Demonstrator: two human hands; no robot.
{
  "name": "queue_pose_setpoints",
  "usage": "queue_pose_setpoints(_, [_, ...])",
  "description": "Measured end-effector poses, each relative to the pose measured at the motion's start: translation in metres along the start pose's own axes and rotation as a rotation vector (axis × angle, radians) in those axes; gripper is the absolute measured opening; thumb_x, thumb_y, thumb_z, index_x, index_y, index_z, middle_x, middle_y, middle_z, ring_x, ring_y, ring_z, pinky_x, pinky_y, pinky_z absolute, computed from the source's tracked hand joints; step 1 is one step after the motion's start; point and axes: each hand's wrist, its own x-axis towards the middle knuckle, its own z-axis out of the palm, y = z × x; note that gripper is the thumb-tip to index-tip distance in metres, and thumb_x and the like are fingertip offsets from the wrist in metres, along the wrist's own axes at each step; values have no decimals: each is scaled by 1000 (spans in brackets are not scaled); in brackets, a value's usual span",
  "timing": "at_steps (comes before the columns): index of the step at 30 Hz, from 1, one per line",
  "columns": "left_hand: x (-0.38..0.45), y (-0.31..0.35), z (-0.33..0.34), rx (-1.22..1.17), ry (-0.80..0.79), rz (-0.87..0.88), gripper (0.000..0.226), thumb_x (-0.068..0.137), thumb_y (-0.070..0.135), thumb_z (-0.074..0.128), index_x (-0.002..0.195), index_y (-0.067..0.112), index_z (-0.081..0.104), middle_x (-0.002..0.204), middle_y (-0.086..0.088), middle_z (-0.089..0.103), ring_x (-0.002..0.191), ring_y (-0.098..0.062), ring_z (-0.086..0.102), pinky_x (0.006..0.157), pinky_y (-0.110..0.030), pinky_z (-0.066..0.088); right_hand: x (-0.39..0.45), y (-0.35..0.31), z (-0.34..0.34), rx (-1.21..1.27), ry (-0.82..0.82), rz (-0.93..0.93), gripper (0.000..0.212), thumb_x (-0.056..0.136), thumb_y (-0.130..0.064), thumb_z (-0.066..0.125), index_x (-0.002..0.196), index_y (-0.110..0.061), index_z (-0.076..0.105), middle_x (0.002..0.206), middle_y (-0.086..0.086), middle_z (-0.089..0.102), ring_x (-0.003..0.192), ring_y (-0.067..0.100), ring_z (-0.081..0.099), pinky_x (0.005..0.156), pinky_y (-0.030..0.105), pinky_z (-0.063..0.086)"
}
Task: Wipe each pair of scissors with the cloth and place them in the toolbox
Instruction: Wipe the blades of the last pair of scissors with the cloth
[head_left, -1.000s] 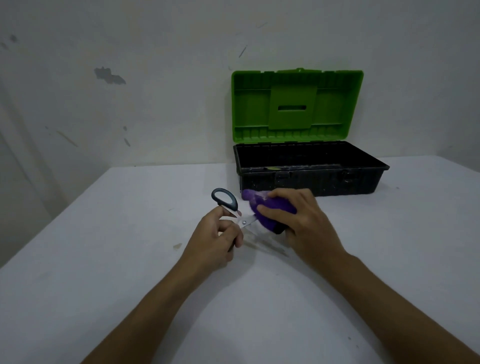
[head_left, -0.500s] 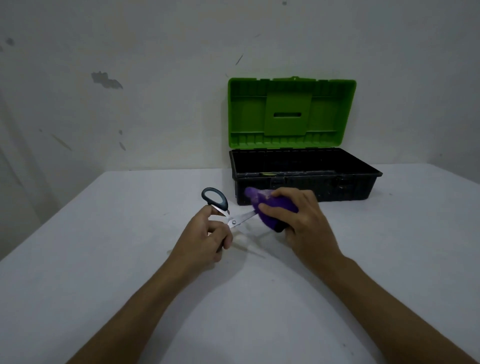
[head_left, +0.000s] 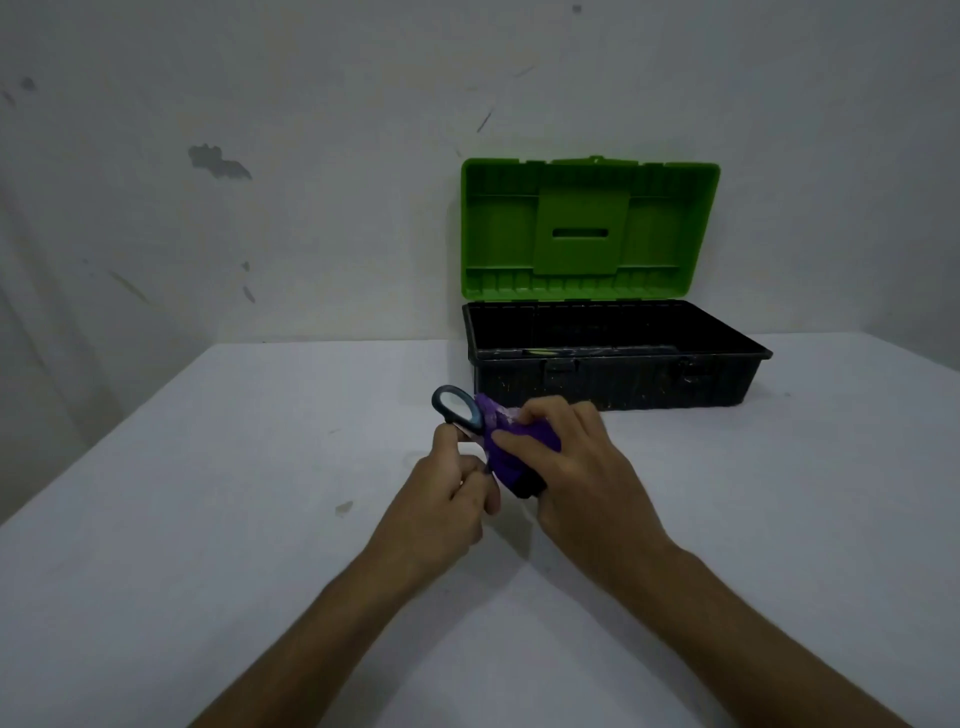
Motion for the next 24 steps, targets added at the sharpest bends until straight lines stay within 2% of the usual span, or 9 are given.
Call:
queue_pose_setpoints(3, [-1,1,1,42,-9,3,24,101,7,36,124,16,36,74,-3,60,48,-5,48,48,-19,40,0,-6,0,-101,-13,-14,60,53,-5,89,109,-11,68,115,9,57,92,26,55,61,30,57])
queue_pose_setpoints(6, [-3,1,1,127,-32,40,30,101,7,35,129,18,33,77,-1,60,51,-7,49,52,-21,40,3,-12,1,-204,-17,-4,51,50,-5,88,97,-10,70,103,11,63,80,27,58,57,30,55])
queue_pose_setpoints(9, [-3,2,0,221,-54,96,22,100,8,34,119,19,34,77,5,60,53,-5,50,55,-22,40,9,-5,1,-204,-41,120,57,49,-3,89,102,-10,67,110,10,57,86,28,53,59,31,55])
queue_pose_setpoints(11, [-2,2,0,270,-50,119,15,101,8,34,110,20,32,78,7,60,54,-3,51,55,-18,39,9,3,-4,-145,-24,184,63,50,2,87,108,-9,66,115,10,55,91,29,51,58,29,54])
queue_pose_setpoints(14, [-2,3,0,299,-38,114,20,102,10,34,120,18,31,82,6,61,57,-3,54,54,-15,40,4,1,-11,-33,26,105,62,56,4,83,114,-9,65,119,9,52,99,27,49,61,29,57])
queue_pose_setpoints(17, [-5,2,0,297,-8,118,28,102,10,39,125,20,29,88,4,66,62,2,58,54,-15,43,0,-10,-7,30,-3,-11,61,60,0,85,116,-10,64,121,5,47,104,23,45,66,31,59])
queue_pose_setpoints(21, [-5,1,-5,318,-13,104,31,102,13,41,130,21,31,87,9,66,65,5,59,56,-14,45,1,-11,1,20,-24,-16,63,60,-1,87,117,-11,64,121,6,47,104,24,45,65,32,59])
queue_pose_setpoints(24, [-6,5,-6,299,-34,120,34,102,12,40,134,21,31,86,8,64,57,2,56,54,-14,41,5,-1,1,-65,-25,21,62,56,0,88,113,-12,66,116,8,50,97,26,46,62,32,57])
